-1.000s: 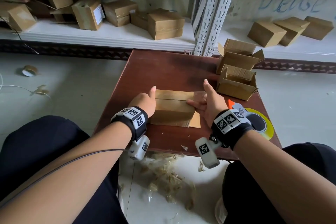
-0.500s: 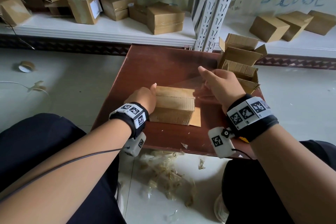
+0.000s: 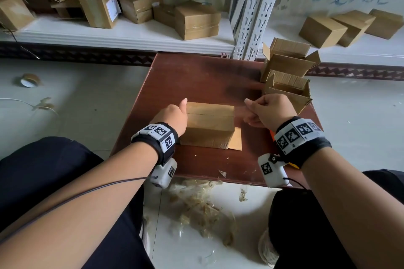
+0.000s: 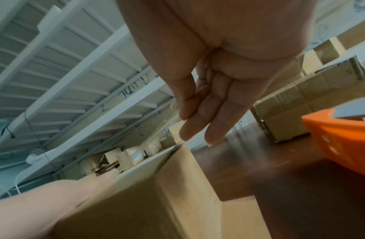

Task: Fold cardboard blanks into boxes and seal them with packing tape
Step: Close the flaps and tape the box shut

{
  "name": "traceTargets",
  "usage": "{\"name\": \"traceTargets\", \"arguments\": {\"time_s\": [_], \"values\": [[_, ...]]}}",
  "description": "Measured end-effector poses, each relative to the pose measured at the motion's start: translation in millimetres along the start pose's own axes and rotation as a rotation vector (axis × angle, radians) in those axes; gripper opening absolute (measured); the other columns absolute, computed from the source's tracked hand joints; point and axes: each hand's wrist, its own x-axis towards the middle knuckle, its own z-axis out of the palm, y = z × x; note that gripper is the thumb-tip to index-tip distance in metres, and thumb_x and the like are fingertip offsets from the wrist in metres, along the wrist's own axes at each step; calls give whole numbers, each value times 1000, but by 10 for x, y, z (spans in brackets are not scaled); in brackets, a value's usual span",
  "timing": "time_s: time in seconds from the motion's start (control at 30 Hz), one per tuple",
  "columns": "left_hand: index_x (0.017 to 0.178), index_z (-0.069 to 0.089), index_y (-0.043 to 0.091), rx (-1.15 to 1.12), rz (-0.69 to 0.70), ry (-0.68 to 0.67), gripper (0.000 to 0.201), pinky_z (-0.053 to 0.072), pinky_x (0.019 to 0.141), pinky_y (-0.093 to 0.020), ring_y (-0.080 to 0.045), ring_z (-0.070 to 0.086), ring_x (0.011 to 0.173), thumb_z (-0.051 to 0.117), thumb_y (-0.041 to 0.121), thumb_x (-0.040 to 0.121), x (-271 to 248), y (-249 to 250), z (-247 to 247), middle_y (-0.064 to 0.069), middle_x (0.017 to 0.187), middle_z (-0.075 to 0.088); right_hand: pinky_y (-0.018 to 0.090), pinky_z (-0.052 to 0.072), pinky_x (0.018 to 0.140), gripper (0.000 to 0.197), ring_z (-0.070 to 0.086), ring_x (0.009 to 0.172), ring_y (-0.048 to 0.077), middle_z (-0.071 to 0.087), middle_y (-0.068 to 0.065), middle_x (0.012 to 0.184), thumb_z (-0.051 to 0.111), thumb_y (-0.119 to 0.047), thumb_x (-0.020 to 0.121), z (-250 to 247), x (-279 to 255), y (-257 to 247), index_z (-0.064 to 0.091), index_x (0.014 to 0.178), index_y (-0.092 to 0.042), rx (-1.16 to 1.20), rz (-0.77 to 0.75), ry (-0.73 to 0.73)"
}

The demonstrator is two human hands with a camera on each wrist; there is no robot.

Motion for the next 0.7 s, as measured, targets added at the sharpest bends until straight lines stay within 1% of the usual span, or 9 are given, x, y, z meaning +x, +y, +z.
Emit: {"name": "traceTargets", "arguments": {"time_s": [0.07,0.13,0.23,0.33,0.4,0.47,0.53,0.6,0.7], "values": [[92,60,12,4,-4,-2,71,44,80,-40,-33,60,92,10,60,107,3,-5,4,-16,112,70,51,66,78,37,79,86,36,76,26,87,70,-31,100,58,29,50,67,106,6,10,57,7],[92,60,12,13,-2,-2,71,44,79,-41,-32,58,88,9,59,108,6,-6,7,-16,108,70,53,65,79,35,78,86,39,77,19,80,70,-32,100,108,66,108,67,103,3,-6,81,25],[92,60,11,18,-3,-7,71,44,78,-41,-31,57,86,8,57,108,7,-8,13,-11,97,64,52,66,76,32,79,79,34,78,20,84,68,-34,101,169,139,202,66,94,-3,-33,91,31],[92,61,11,18,-2,-7,72,45,79,-41,-32,58,87,8,57,108,8,-11,19,-9,93,60,51,66,78,29,77,73,28,75,13,73,62,-32,105,238,153,266,62,90,-6,-58,123,35],[93,63,9,20,-2,-12,75,47,79,-41,-32,61,88,8,58,108,16,-16,24,-8,94,64,45,66,73,31,75,69,26,75,12,75,58,-32,107,307,176,312,63,100,-2,-93,125,33],[93,65,8,21,-1,-17,78,49,78,-41,-32,65,89,7,58,107,27,-15,28,-10,96,68,39,63,63,32,71,65,24,74,16,86,55,-31,108,370,202,343,61,116,0,-68,148,33],[95,66,8,17,-2,-21,79,49,79,-42,-33,65,91,7,59,107,33,-9,35,-11,98,69,44,63,66,29,68,64,25,72,19,95,53,-28,109,422,227,372,57,121,-1,-10,176,38],[94,66,8,11,-4,-22,78,49,80,-42,-34,65,92,7,58,107,32,-8,41,-11,98,68,45,64,68,24,70,71,28,71,19,104,50,-26,109,493,240,444,55,117,-4,-41,164,49],[91,63,9,-6,2,-19,75,47,79,-41,-32,62,88,7,57,108,19,-3,48,-11,94,66,48,61,83,18,70,94,37,68,18,111,43,-25,109,623,196,516,52,117,-11,-256,76,18]]}}
